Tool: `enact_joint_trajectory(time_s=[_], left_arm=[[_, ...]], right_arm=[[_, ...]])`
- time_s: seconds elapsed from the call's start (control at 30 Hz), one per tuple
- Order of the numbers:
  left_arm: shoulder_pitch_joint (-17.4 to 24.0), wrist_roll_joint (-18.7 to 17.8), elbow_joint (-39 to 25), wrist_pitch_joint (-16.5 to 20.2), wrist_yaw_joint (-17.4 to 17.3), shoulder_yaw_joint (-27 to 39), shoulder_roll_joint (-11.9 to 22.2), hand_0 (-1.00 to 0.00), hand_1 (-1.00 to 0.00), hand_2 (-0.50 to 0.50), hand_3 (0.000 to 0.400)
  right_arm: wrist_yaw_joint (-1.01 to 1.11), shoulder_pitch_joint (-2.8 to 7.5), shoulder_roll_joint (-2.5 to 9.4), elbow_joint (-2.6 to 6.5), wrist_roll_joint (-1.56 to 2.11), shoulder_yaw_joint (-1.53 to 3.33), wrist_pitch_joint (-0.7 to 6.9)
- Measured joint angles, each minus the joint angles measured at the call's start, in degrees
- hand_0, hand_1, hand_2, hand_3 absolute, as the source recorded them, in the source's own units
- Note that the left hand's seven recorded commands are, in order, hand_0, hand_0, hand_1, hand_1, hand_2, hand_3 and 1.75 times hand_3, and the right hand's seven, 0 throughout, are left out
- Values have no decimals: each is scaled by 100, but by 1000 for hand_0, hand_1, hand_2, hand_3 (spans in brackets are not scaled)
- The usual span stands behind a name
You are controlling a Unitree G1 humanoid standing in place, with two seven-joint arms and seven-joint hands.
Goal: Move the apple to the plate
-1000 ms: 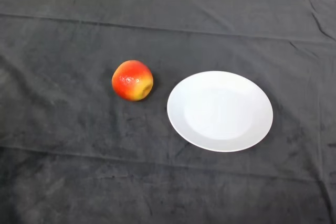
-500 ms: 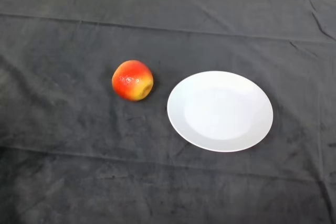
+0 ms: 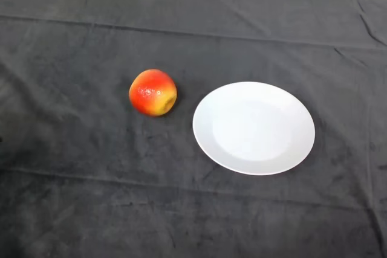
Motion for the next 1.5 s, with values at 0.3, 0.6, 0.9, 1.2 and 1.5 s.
enact_joint_trajectory(time_s=[0.3, 0.6, 0.9, 1.2, 1.5], left_arm=[[-2, 187, -299, 407, 48, -416, -135, 0, 0, 0, 0], [-68, 301, -317, 756, 54, -679, -311, 0, 0, 0, 0], [-421, 537, -317, 1079, 237, -1084, -585, 0, 0, 0, 0], [-1039, 675, -67, 1087, 291, -1432, -719, 0, 0, 0, 0], [-1381, 873, 422, 1162, 355, -1810, -1032, 0, 0, 0, 0]], right_arm=[[-25, 0, 2, -2, 0, 2, 0], [-51, -6, 14, -6, 0, 9, -6], [-85, -4, 28, -8, 4, 8, -52], [-91, -4, 34, -9, 8, 2, -74], [-93, -23, 54, -12, 18, 23, -68]])
